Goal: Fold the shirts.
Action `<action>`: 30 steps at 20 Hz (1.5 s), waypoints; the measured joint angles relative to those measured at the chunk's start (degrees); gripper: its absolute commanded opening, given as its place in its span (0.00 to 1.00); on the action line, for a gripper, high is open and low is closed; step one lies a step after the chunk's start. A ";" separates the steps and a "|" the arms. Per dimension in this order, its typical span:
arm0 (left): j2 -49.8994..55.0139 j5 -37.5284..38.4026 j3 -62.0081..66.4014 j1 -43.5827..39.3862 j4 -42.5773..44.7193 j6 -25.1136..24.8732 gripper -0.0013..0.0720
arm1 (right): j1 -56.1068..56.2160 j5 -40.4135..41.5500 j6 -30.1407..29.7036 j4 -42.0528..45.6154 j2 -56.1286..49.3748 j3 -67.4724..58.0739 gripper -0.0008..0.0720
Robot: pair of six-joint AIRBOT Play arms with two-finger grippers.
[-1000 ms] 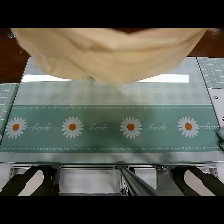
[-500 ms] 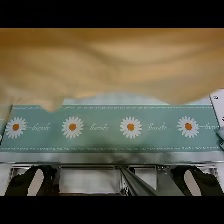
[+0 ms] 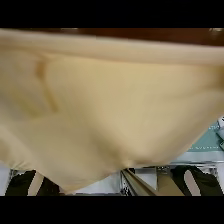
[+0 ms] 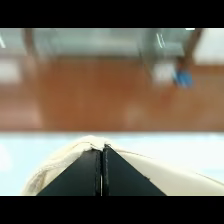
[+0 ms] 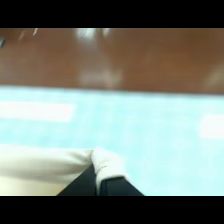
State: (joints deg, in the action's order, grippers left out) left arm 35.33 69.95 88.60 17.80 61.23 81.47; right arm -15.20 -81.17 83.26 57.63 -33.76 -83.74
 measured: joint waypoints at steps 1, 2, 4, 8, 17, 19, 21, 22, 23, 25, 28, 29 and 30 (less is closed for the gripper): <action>1.64 -1.49 -4.00 -0.72 -1.75 -0.22 0.05 | 0.00 1.38 -1.16 -1.38 -1.33 3.15 0.04; 3.69 -2.89 -7.87 -1.77 -3.02 -0.48 0.05 | 0.11 3.10 -2.47 -2.47 -3.37 6.16 0.04; 8.57 -6.97 -13.51 -4.31 -4.63 -0.79 0.05 | 0.74 7.19 -5.09 -3.87 -9.11 10.56 0.04; 21.59 -17.81 -18.40 -10.49 -6.12 -1.07 0.05 | 3.06 17.97 -9.09 -5.60 -25.92 13.00 0.04; 45.35 -35.89 -17.22 -16.85 -8.70 1.55 0.53 | 4.13 25.75 -6.80 -15.74 -63.54 -8.55 0.65; 47.32 -36.81 -16.11 -16.52 -9.44 2.14 0.98 | 3.52 25.42 -4.83 -16.98 -67.08 -12.15 0.87; 48.37 -34.14 -14.12 -15.08 -9.53 2.58 0.98 | 1.97 22.93 -3.82 -17.64 -68.59 -14.86 0.87; 48.70 -31.54 -12.50 -13.51 -9.51 2.60 0.98 | 0.63 21.05 -3.61 -17.49 -68.67 -15.93 0.86; 48.96 -27.56 -10.67 -11.26 -9.35 2.84 0.98 | -1.36 18.64 -3.32 -16.81 -68.28 -16.81 0.86; 49.11 -17.40 -7.61 -5.75 -8.96 3.17 0.98 | -5.95 11.30 -3.26 -13.75 -66.71 -17.79 0.86; 47.89 -1.38 -8.24 2.23 -6.69 2.71 0.98 | -12.72 0.94 -3.34 -5.42 -62.12 -14.60 0.86; 46.51 1.99 -10.78 4.15 -5.75 2.47 0.97 | -14.80 -0.20 -2.91 -3.76 -59.34 -10.93 0.86; 44.35 4.94 -14.84 5.97 -4.70 1.77 0.97 | -16.33 0.09 -2.84 -3.15 -56.33 -6.27 0.86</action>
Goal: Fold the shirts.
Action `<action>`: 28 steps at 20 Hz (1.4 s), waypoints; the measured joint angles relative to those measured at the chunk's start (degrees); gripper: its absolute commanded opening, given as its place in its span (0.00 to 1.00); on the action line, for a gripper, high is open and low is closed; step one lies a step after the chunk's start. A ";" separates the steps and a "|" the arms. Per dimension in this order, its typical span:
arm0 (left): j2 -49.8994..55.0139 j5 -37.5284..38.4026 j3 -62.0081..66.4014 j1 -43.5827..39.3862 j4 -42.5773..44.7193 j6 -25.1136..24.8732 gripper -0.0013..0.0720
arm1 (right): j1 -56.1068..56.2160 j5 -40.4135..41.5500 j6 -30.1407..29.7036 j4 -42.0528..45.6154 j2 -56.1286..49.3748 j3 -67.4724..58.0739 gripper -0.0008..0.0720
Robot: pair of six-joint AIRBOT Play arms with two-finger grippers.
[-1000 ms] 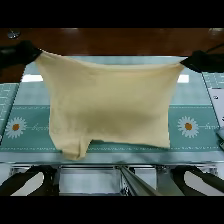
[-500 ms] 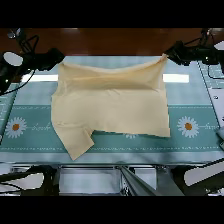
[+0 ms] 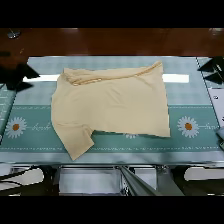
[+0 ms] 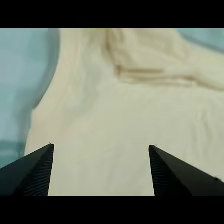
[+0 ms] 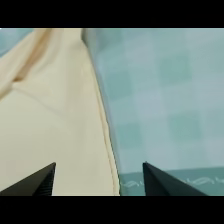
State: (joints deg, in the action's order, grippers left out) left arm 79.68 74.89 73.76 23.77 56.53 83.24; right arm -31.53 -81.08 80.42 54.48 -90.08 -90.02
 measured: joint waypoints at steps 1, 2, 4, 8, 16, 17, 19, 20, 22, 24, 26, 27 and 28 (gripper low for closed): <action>-2.67 1.44 -5.03 1.66 0.24 -1.57 0.97 | -1.22 0.79 -0.74 -0.52 3.76 5.92 0.86; -5.40 1.27 -10.73 3.34 0.15 -3.69 0.97 | -2.16 2.12 -2.21 -2.10 7.80 12.48 0.86; -9.75 1.38 -21.07 7.02 -0.94 -6.67 0.97 | -3.23 6.19 -5.22 -5.86 15.41 25.38 0.86; -14.64 1.40 -36.26 14.95 -3.02 -9.81 0.97 | -4.04 9.90 -9.55 -10.95 26.93 44.85 0.86; -16.00 -4.81 -43.78 15.87 -9.62 -14.16 0.97 | -4.26 11.37 -12.13 -14.40 33.59 55.49 0.86; -15.54 -6.21 -43.93 14.75 -10.29 -14.45 0.97 | -4.26 11.23 -12.28 -14.43 33.73 55.76 0.86; -14.14 -8.63 -44.15 12.07 -10.97 -14.75 0.97 | -4.28 11.04 -12.48 -14.58 33.90 56.04 0.86; -13.35 -10.12 -44.19 10.67 -11.32 -14.82 0.97 | -4.31 10.91 -12.50 -14.56 33.97 56.11 0.86; -11.91 -11.61 -44.26 8.31 -12.26 -14.93 0.97 | -4.33 10.99 -12.52 -14.67 34.03 56.22 0.86; -10.78 -12.74 -44.28 6.36 -13.11 -14.93 0.96 | -4.33 11.45 -12.52 -14.12 34.07 56.00 0.86; -10.08 -14.40 -44.28 4.55 -12.96 -15.28 0.04 | -4.39 13.00 -11.15 -11.21 34.07 54.71 0.86; -9.70 -15.28 -44.41 3.93 -12.41 -15.41 0.05 | -4.46 13.77 -9.70 -8.98 34.07 54.01 0.86; -9.66 -15.19 -44.39 3.41 -11.82 -16.37 0.05 | -4.46 13.90 -8.09 -5.79 34.07 53.46 0.86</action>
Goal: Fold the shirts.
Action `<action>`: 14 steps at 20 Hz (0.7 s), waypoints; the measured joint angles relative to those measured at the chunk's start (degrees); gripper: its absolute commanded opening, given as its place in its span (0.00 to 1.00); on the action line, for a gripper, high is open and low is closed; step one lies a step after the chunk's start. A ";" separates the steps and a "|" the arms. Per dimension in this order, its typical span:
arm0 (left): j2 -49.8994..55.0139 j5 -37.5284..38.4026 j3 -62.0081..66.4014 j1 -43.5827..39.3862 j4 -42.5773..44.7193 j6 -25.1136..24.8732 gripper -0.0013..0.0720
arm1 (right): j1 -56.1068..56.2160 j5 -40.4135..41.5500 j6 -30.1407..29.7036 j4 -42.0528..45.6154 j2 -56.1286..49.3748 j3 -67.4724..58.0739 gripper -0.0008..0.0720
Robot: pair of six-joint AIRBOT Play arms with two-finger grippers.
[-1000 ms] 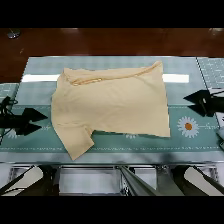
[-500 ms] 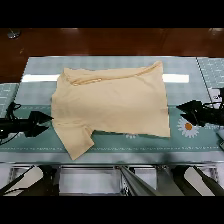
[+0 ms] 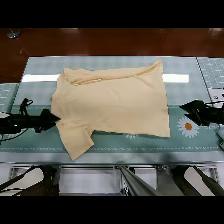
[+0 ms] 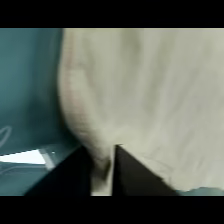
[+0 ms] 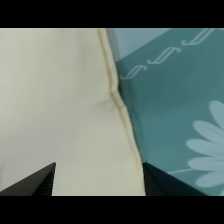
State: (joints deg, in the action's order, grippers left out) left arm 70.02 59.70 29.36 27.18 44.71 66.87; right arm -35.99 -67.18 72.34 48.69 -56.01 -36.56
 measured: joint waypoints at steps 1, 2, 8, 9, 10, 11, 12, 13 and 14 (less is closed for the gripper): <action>0.15 0.11 0.00 -0.31 -0.87 -0.35 0.05 | 0.02 -0.52 1.86 3.39 -0.07 -0.20 0.86; 0.17 0.72 0.04 -0.57 -1.40 -1.09 0.05 | 0.04 -1.46 3.87 6.99 -0.11 0.07 0.86; 0.28 1.90 0.11 -2.03 -3.15 -2.80 0.05 | 1.29 -7.15 7.10 13.79 -1.66 6.10 0.86; 0.28 1.90 0.11 -2.23 -3.28 -2.89 0.05 | 2.25 -7.54 7.13 13.99 -2.40 6.64 0.86; 0.28 1.88 0.11 -2.34 -3.37 -2.95 0.05 | 3.41 -7.85 7.10 14.05 -3.21 6.99 0.86; 0.28 1.88 0.11 -2.43 -3.43 -3.06 0.05 | 4.83 -7.98 7.06 14.05 -4.24 7.30 0.86; 0.28 1.86 0.11 -2.51 -3.45 -3.17 0.05 | 6.12 -8.04 6.99 14.05 -5.33 7.45 0.86; 0.28 1.86 0.11 -2.56 -3.56 -3.54 0.05 | 7.39 -7.76 6.78 13.73 -6.58 7.63 0.86; 0.28 1.95 0.11 -2.58 -3.58 -3.78 0.05 | 8.33 -7.43 6.51 12.96 -7.78 7.65 0.86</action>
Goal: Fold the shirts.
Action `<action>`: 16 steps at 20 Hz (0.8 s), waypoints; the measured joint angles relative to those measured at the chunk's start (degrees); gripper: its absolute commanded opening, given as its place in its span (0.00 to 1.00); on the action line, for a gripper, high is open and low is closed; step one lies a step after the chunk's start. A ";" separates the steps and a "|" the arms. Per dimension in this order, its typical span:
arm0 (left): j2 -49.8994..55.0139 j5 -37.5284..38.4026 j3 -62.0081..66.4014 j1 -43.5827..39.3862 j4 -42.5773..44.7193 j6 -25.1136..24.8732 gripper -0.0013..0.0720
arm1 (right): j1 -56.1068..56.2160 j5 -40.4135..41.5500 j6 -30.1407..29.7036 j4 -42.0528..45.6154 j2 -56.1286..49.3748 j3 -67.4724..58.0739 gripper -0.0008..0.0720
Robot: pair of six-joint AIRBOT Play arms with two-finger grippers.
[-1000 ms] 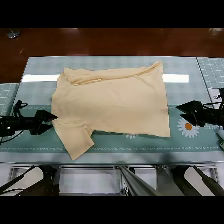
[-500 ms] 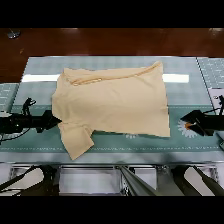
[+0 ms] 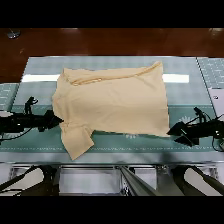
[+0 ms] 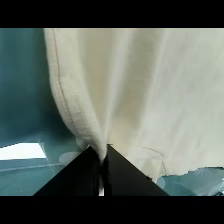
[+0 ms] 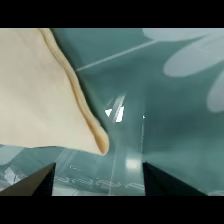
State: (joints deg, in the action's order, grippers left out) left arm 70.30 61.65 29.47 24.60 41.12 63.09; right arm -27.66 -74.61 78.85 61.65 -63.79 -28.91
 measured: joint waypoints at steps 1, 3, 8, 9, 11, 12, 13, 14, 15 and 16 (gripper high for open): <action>0.00 0.00 0.00 -0.04 -0.02 -0.22 0.05 | 0.74 0.13 -0.48 -1.57 -1.29 -0.13 0.86; 0.00 0.04 0.00 -0.09 -0.42 -0.50 0.05 | 1.64 0.87 -1.62 -5.09 -3.74 -0.96 0.86; 0.00 0.07 0.00 -0.09 -0.92 -0.81 0.05 | 2.75 4.90 -3.08 -12.13 -7.87 -4.46 0.68; 0.00 0.07 0.00 -0.09 -1.03 -0.81 0.05 | 3.39 5.84 -3.39 -12.74 -8.35 -4.81 0.35; -0.02 0.15 0.00 -0.09 -1.14 -0.83 0.05 | 5.53 5.62 -4.59 -13.79 -9.01 -5.40 0.04; -0.07 0.33 0.04 -0.09 -1.22 -0.83 0.05 | 6.67 5.51 -5.66 -14.27 -9.20 -5.81 0.04; -0.17 0.92 0.26 -0.02 -1.36 -0.87 0.05 | 7.72 5.29 -6.32 -14.27 -9.35 -6.64 0.04; -0.31 1.44 0.79 0.15 -1.68 -0.94 0.05 | 8.52 5.05 -6.88 -14.51 -9.49 -8.00 0.04; -0.57 2.14 1.66 0.37 -2.62 -1.29 0.05 | 9.07 4.37 -7.06 -14.56 -9.55 -9.88 0.04; -1.07 3.37 3.02 0.68 -4.15 -1.84 0.05 | 9.46 3.63 -7.04 -14.71 -9.60 -12.52 0.04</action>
State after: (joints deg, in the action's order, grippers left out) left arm 69.23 65.01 32.49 25.28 36.97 61.25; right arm -18.20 -70.98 71.81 46.94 -73.38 -41.43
